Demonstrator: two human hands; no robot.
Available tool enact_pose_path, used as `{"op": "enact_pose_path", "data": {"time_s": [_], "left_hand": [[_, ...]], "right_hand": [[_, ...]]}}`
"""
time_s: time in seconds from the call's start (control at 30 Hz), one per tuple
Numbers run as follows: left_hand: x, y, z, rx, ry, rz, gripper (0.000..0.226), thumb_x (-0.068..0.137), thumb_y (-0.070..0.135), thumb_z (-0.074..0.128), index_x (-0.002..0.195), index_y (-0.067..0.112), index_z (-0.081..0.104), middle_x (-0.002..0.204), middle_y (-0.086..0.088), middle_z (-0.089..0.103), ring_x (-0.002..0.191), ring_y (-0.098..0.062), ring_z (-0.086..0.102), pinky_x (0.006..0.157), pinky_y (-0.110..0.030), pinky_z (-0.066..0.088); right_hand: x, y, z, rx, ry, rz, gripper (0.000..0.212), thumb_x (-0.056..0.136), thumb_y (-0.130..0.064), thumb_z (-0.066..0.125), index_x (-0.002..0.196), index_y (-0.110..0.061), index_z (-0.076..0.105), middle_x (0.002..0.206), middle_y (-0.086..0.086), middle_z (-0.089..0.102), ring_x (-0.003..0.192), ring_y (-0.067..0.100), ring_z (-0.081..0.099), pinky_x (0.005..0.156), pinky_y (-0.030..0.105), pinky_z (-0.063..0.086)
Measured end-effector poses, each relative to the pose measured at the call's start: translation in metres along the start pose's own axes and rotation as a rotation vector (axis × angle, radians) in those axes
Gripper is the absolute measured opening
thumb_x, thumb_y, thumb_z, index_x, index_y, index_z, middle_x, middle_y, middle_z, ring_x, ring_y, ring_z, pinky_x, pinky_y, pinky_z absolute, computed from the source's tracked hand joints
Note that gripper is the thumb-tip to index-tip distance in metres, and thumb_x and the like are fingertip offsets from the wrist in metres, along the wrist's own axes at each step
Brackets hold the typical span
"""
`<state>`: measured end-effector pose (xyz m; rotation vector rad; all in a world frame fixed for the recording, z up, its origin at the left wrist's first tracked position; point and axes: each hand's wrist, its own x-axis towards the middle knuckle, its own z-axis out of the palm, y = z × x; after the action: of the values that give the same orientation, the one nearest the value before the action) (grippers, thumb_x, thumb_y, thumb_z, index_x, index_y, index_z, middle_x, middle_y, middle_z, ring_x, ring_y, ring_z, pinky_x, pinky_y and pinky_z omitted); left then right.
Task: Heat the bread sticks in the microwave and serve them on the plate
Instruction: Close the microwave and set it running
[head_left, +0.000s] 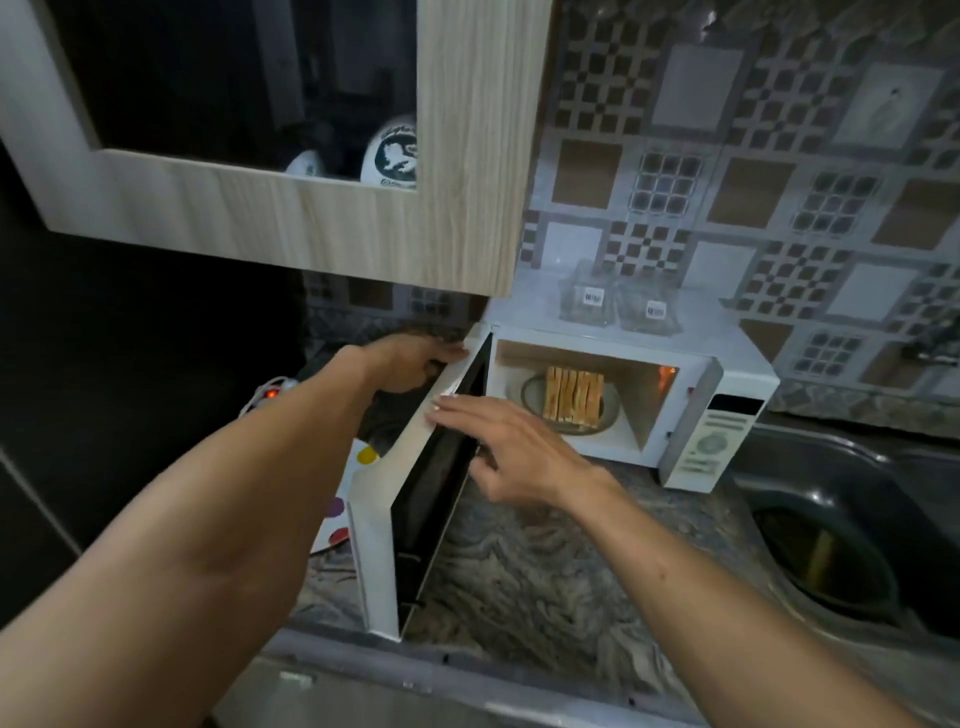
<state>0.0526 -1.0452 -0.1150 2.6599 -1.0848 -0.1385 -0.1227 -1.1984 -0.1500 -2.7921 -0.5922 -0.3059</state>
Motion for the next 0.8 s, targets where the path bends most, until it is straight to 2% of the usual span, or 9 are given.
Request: {"op": "enact_pose_path", "data": {"time_s": [0.1,0.17,0.3,0.37,0.43,0.53,0.63,0.73,0.8], "left_hand": [[-0.007,-0.003,0.007,0.080,0.022,0.037,0.047,0.102,0.022,0.043,0.148,0.031,0.041,0.149,-0.003,0.045,0.135,-0.023,0.044,0.113,-0.038,0.034],[-0.008,-0.003,0.010,0.161,0.011,0.064,0.051,0.102,0.021,0.043,0.151,0.031,0.034,0.153,-0.002,0.040,0.139,-0.023,0.040,0.114,-0.039,0.033],[0.002,0.008,0.006,0.351,-0.097,0.149,0.060,0.102,0.028,0.044,0.155,0.028,0.015,0.163,0.004,0.015,0.149,-0.019,0.017,0.120,-0.043,0.021],[0.008,0.020,0.008,0.396,-0.093,0.175,0.061,0.101,0.035,0.045,0.155,0.026,0.018,0.162,0.002,0.018,0.148,-0.020,0.021,0.119,-0.044,0.024],[0.011,0.027,0.010,0.433,-0.058,0.192,0.059,0.100,0.041,0.047,0.153,0.024,0.025,0.160,-0.002,0.027,0.144,-0.025,0.031,0.116,-0.045,0.030],[0.018,0.049,0.017,0.423,-0.014,0.218,0.049,0.099,0.040,0.049,0.142,0.019,0.041,0.147,-0.008,0.045,0.131,-0.028,0.048,0.108,-0.043,0.041],[0.027,0.075,0.026,0.431,0.041,0.201,0.038,0.099,0.038,0.050,0.127,0.013,0.053,0.130,-0.011,0.057,0.116,-0.028,0.056,0.101,-0.040,0.046],[0.040,0.097,0.035,0.490,0.062,0.171,0.043,0.097,0.041,0.053,0.127,0.011,0.057,0.126,-0.014,0.057,0.114,-0.029,0.054,0.100,-0.039,0.045],[0.050,0.108,0.042,0.578,0.037,0.162,0.050,0.097,0.038,0.054,0.136,0.008,0.051,0.136,-0.018,0.048,0.124,-0.032,0.045,0.108,-0.042,0.039]], "right_hand": [[-0.007,-0.021,0.012,0.045,-0.052,0.005,0.078,0.079,-0.014,0.048,0.155,-0.027,0.034,0.162,-0.010,0.026,0.150,0.002,0.017,0.124,0.029,0.012],[-0.015,-0.026,0.012,0.091,-0.026,0.051,0.076,0.081,-0.013,0.047,0.154,-0.026,0.036,0.162,-0.010,0.027,0.149,0.000,0.016,0.124,0.029,0.010],[-0.035,-0.021,-0.002,0.140,0.089,0.120,0.058,0.084,-0.018,0.046,0.140,-0.021,0.058,0.151,-0.006,0.047,0.142,0.003,0.037,0.122,0.029,0.020],[-0.048,-0.012,-0.008,0.144,0.145,0.148,0.045,0.091,-0.024,0.050,0.132,-0.018,0.065,0.144,-0.004,0.056,0.136,0.005,0.047,0.119,0.035,0.030],[-0.058,-0.005,-0.017,0.136,0.156,0.193,0.040,0.096,-0.031,0.052,0.132,-0.019,0.066,0.143,-0.005,0.056,0.134,0.005,0.048,0.118,0.037,0.032],[-0.085,0.010,-0.033,0.132,0.110,0.319,0.045,0.099,-0.040,0.052,0.140,-0.022,0.058,0.149,-0.010,0.048,0.139,0.005,0.041,0.120,0.032,0.026],[-0.108,0.030,-0.046,0.090,0.024,0.413,0.055,0.099,-0.047,0.047,0.150,-0.027,0.043,0.156,-0.014,0.035,0.145,0.009,0.034,0.121,0.039,0.027],[-0.124,0.051,-0.058,-0.005,-0.043,0.503,0.057,0.103,-0.048,0.038,0.157,-0.034,0.027,0.161,-0.014,0.025,0.148,0.019,0.029,0.121,0.039,0.023],[-0.130,0.064,-0.064,-0.075,-0.089,0.539,0.062,0.103,-0.050,0.036,0.159,-0.036,0.013,0.165,-0.013,0.012,0.150,0.024,0.023,0.120,0.040,0.019]]}}
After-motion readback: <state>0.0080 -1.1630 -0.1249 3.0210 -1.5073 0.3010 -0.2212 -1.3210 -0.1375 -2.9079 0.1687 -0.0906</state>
